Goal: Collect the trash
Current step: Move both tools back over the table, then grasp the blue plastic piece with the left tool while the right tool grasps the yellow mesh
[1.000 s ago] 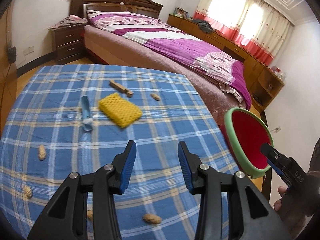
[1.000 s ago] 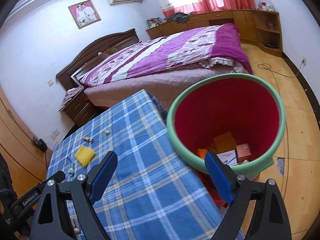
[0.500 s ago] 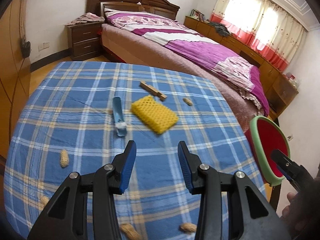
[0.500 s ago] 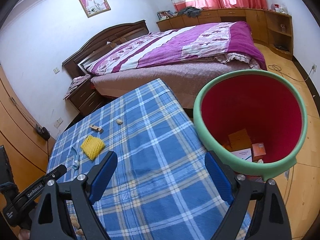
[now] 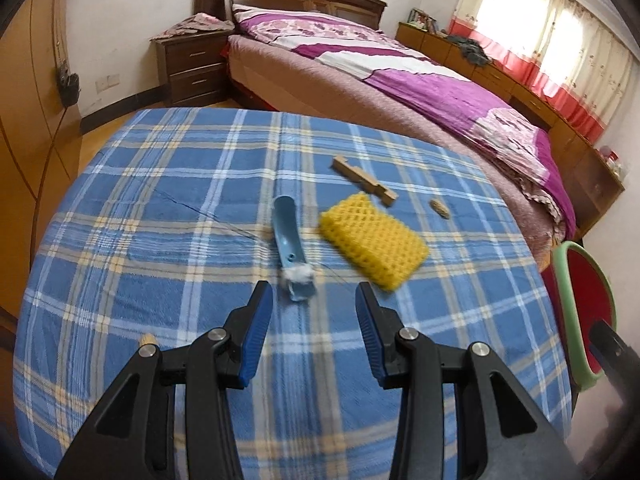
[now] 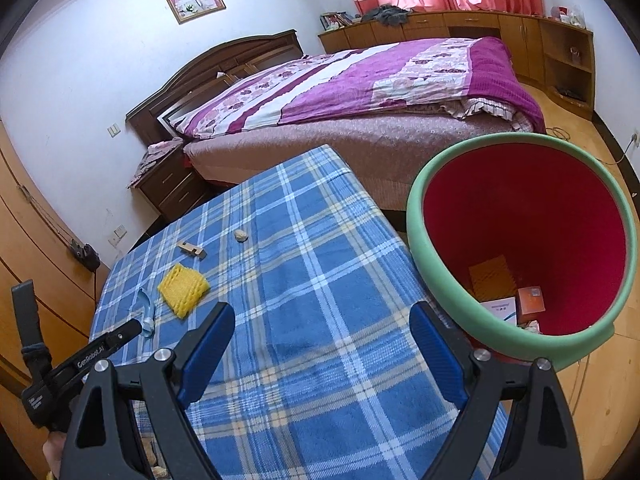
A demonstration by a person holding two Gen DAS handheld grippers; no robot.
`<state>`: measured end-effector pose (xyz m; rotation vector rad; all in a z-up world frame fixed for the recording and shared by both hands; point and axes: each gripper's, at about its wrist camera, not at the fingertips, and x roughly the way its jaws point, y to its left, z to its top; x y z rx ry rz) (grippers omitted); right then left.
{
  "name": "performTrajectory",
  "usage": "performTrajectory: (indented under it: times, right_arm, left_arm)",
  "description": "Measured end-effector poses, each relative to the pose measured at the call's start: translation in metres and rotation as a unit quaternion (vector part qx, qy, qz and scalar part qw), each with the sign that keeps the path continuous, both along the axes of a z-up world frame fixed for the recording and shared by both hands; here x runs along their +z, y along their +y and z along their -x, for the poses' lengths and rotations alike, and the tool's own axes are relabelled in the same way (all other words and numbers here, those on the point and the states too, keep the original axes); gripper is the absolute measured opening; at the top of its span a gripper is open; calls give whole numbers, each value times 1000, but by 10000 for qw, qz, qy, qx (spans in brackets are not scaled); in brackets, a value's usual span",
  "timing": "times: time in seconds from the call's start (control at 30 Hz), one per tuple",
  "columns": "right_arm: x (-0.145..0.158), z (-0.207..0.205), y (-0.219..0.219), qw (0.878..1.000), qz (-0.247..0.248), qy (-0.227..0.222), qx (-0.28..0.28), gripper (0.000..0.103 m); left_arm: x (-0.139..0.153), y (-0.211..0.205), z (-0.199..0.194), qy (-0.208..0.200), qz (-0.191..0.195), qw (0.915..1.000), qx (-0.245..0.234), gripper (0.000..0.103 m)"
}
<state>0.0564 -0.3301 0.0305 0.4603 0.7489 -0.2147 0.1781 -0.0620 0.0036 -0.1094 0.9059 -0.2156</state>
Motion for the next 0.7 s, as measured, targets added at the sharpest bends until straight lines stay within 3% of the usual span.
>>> performTrajectory:
  times: [0.37, 0.43, 0.47, 0.53, 0.7]
  right_arm:
    - [-7, -13, 4, 9998, 69, 185, 63, 91]
    - [-6, -15, 7, 9997, 122, 200, 75, 91]
    - [-6, -16, 8, 9997, 141, 201, 78, 91]
    - [-5, -20, 12, 9996, 165, 217, 94, 91]
    - [-6, -31, 27, 9990, 250, 278, 255, 91]
  left_arm:
    - [-22, -7, -25, 229, -171, 9995, -111, 43]
    - [-23, -8, -25, 155, -212, 9996, -124, 39]
    - [-23, -9, -25, 158, -242, 9995, -155, 29]
    - [-24, -10, -26, 104, -299, 9993, -178, 21]
    - [-21, -2, -31, 68, -155, 9995, -275, 19]
